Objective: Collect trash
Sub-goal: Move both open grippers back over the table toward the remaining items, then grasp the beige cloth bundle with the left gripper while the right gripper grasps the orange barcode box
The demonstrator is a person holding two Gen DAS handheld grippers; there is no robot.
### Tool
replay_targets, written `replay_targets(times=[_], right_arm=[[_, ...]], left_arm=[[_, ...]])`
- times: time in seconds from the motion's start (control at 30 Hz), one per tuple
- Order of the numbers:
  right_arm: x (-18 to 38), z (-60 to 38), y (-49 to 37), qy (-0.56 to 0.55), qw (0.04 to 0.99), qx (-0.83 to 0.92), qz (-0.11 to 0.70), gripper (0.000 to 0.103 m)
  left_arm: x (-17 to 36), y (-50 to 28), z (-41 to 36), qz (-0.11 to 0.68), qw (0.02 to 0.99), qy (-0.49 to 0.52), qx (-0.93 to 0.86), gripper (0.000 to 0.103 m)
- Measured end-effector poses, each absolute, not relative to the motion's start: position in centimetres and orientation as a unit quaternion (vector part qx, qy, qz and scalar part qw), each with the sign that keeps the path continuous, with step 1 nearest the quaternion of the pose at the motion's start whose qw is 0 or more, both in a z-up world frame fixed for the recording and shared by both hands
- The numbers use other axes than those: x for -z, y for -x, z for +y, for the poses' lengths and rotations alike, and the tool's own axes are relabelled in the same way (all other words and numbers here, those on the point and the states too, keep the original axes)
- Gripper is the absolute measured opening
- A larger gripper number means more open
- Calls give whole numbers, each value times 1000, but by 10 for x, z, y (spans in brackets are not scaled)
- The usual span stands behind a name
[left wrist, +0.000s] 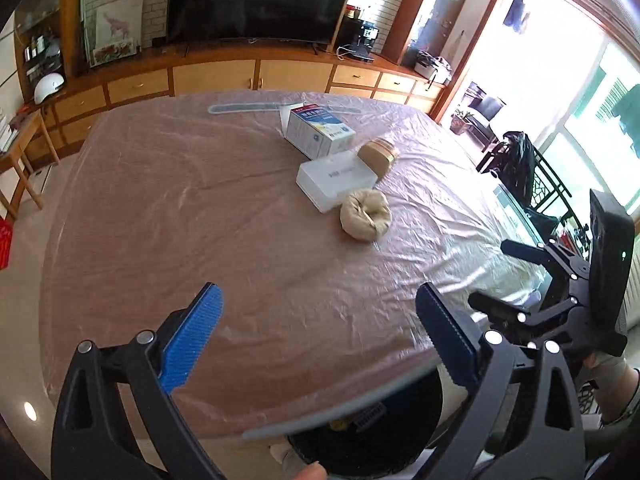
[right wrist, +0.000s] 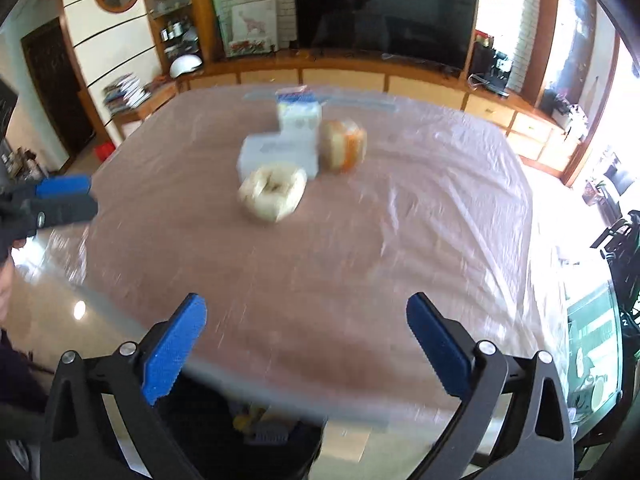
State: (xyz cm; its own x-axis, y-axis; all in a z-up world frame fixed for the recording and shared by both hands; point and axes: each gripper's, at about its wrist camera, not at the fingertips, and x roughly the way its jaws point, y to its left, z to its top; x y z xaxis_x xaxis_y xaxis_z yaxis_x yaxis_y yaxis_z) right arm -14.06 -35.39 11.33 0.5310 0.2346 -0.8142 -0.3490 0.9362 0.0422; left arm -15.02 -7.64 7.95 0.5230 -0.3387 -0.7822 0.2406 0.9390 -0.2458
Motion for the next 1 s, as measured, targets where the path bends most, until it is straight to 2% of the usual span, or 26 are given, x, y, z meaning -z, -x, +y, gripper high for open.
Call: replay_targets(times=[0.23,0.33,0.47,0.57,0.8,0.87,1.0], right_arm=[[-125,-359,56,31,883,-154,443,98],[-118,-352,27,34,875,-169,453,91],[-100,-339,-2,70,858,-184,475,73],[-90,-333,-14,82,850,-192,484,66],[-80,-332,-31,57,844,-214,489,64],[-81,-331,-36,50,842,-222,489,60],[-79,-331,-40,42,839,-231,490,58]], left_arm=[[-64,122,-131,456,876,-9,159,98],[-52,112,-152,465,871,-11,161,97],[-33,95,-168,490,858,-6,156,76],[-22,85,-169,505,850,9,149,60],[-18,73,-169,509,849,34,138,54],[-17,71,-171,508,850,35,137,54],[-17,69,-180,505,853,25,131,54]])
